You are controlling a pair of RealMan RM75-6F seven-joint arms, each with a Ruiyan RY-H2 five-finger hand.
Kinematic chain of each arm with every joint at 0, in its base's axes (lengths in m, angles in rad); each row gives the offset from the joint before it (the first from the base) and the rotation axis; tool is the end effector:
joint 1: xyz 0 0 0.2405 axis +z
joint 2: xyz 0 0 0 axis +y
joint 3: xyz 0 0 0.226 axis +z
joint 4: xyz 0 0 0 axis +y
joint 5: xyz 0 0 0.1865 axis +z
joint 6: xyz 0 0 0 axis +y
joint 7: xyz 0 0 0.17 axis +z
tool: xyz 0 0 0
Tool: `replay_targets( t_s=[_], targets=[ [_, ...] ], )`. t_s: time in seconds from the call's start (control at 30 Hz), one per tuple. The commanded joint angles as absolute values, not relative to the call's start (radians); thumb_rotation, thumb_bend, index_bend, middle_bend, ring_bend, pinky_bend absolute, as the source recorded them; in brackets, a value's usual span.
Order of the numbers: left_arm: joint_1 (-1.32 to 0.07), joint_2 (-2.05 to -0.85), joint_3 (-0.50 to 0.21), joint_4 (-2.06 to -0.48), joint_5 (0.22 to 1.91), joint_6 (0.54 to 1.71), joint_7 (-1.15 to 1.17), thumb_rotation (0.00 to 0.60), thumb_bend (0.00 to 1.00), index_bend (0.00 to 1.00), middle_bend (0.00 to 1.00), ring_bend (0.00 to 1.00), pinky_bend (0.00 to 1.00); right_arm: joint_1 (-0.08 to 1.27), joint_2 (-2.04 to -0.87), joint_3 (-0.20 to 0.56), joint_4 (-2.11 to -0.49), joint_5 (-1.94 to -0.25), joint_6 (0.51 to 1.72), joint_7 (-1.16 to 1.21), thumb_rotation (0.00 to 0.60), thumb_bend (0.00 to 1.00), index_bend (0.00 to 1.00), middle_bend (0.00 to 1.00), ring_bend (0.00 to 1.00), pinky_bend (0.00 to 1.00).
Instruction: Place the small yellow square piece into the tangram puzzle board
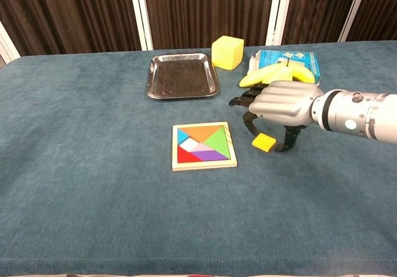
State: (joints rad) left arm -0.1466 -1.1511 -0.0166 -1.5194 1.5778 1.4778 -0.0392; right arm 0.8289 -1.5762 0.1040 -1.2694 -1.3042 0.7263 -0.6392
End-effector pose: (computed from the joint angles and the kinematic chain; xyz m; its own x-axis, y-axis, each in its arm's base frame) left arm -0.2676 0.2140 0.1544 0.4245 0.0147 0.9053 0.8979 -0.1358 -0.4188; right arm -0.1317 -0.3486 -0.0391 0.8847 -0.0590 0.4624 -0.3871 -0.6456 0.6583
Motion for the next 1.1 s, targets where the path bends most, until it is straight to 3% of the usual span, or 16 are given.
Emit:
replay_targets(
  t_s=[0.03, 0.4, 0.67, 0.87, 1.1],
  targets=[
    [-0.147, -1.152, -0.016, -1.519, 1.576, 1.476, -0.037, 0.6, 0.45, 0.0, 0.0, 0.0, 0.06, 0.833, -1.581, 0.099, -1.264, -1.299, 0.728, -0.641, 0.6, 0.37, 0.54, 0.0, 0.0, 0.0],
    [-0.151, -1.148, -0.019, -1.525, 1.571, 1.469, -0.034, 0.6, 0.45, 0.0, 0.0, 0.0, 0.06, 0.848, -1.602, 0.086, -1.244, -1.276, 0.738, -0.652, 0.6, 0.4, 0.57, 0.0, 0.0, 0.0],
    [-0.145, -1.148, -0.015, -1.521, 1.575, 1.478, -0.041, 0.6, 0.45, 0.0, 0.0, 0.0, 0.06, 0.844, -1.59, 0.086, -1.277, -1.294, 0.79, -0.635, 0.6, 0.44, 0.67, 0.04, 0.0, 0.0],
    [-0.146, -1.147, -0.012, -1.521, 1.58, 1.477, -0.043, 0.6, 0.45, 0.0, 0.0, 0.0, 0.06, 0.852, -1.555, 0.114, -1.357, -1.315, 0.837, -0.608, 0.6, 0.44, 0.69, 0.06, 0.0, 0.0],
    [-0.149, -1.144, -0.008, -1.526, 1.589, 1.474, -0.042, 0.6, 0.45, 0.0, 0.0, 0.0, 0.06, 0.925, -1.627, 0.183, -1.38, -1.23, 0.812, -0.695, 0.6, 0.44, 0.69, 0.06, 0.0, 0.0]
  ],
)
